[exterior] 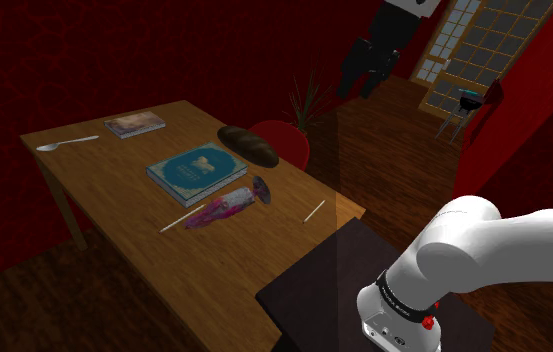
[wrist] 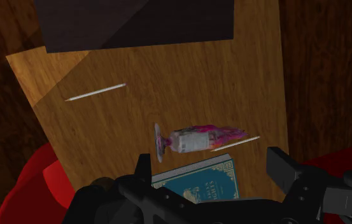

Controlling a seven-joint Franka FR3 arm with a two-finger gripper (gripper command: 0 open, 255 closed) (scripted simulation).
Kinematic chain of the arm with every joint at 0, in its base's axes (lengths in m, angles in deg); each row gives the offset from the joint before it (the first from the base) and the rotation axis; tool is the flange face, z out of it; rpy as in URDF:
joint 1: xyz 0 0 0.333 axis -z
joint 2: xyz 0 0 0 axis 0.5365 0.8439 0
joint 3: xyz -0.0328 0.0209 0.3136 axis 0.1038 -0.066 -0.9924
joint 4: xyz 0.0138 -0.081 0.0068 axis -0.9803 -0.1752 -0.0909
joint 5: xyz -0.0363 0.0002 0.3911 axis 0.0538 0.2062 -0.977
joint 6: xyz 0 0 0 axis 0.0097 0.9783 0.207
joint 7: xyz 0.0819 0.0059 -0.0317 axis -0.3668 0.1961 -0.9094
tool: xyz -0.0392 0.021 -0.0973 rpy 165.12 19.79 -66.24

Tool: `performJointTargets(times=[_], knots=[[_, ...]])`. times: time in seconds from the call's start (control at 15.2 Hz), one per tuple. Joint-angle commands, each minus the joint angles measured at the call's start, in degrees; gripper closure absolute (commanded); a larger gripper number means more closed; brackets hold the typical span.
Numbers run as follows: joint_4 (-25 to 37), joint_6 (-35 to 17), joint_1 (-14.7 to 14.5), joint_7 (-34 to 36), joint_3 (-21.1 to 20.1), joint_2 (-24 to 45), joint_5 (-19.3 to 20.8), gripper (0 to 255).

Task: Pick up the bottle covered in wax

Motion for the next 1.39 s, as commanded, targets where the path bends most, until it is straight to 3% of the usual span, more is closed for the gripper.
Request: performJointTargets(times=[0.0,0.66,1.32], knots=[[0.0,0.0,0.0,0.0,0.0,0.0,0.0,0],[-11.8,-20.3,0.3,-2.4,0.1,8.5,-0.2,0],[-15.6,-41.1,0.2,-5.0,0.4,25.6,-1.2,0]])
